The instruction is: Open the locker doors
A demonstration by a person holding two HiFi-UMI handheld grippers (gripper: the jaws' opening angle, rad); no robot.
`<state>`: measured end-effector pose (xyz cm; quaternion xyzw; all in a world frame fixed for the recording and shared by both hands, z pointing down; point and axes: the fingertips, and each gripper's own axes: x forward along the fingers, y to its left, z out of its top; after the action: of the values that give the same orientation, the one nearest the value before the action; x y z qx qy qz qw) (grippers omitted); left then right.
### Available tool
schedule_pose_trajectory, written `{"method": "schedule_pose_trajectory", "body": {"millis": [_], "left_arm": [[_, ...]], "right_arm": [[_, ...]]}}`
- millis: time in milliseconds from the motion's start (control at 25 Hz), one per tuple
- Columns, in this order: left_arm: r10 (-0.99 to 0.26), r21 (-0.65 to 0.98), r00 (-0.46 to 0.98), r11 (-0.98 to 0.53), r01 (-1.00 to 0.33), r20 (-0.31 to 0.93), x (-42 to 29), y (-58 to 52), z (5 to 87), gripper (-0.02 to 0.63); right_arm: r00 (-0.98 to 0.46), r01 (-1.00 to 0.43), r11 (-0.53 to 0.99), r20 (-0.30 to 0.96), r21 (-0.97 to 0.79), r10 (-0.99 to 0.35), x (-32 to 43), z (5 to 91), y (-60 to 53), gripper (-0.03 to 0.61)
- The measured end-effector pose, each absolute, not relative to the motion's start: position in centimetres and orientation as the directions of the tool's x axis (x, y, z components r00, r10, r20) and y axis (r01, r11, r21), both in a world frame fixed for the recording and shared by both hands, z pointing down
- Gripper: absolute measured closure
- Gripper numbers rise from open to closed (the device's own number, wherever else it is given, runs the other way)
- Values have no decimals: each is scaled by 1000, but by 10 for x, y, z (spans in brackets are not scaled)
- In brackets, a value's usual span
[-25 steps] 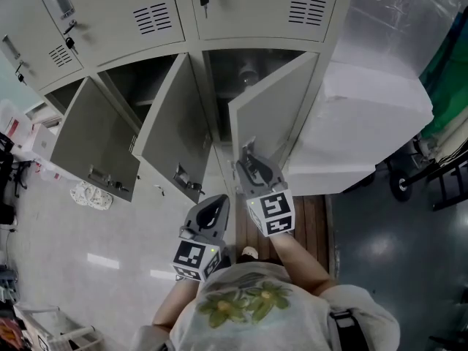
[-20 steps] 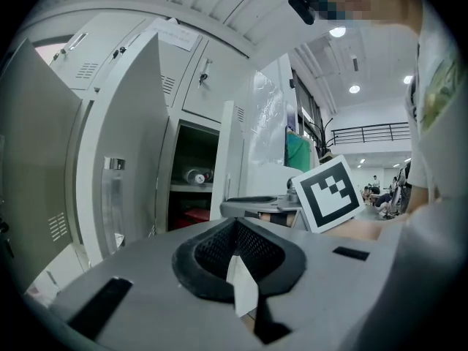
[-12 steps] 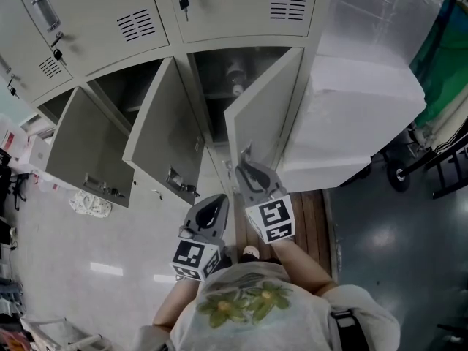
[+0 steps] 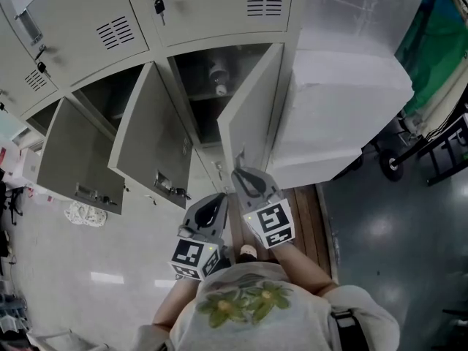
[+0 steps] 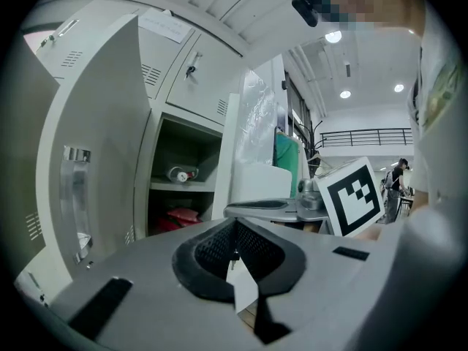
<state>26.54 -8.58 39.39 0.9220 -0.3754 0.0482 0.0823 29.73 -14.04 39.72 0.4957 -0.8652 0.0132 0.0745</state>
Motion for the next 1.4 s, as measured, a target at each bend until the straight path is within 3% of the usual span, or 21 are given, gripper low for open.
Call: {"method": "schedule_pose_trajectory", "body": {"millis": [1400], "left_arm": [[-524, 127, 839, -831, -541, 147, 330, -78, 398, 586]], "right_arm": [[-289, -954, 298, 146, 45, -946, 380, 398, -95, 534]]}}
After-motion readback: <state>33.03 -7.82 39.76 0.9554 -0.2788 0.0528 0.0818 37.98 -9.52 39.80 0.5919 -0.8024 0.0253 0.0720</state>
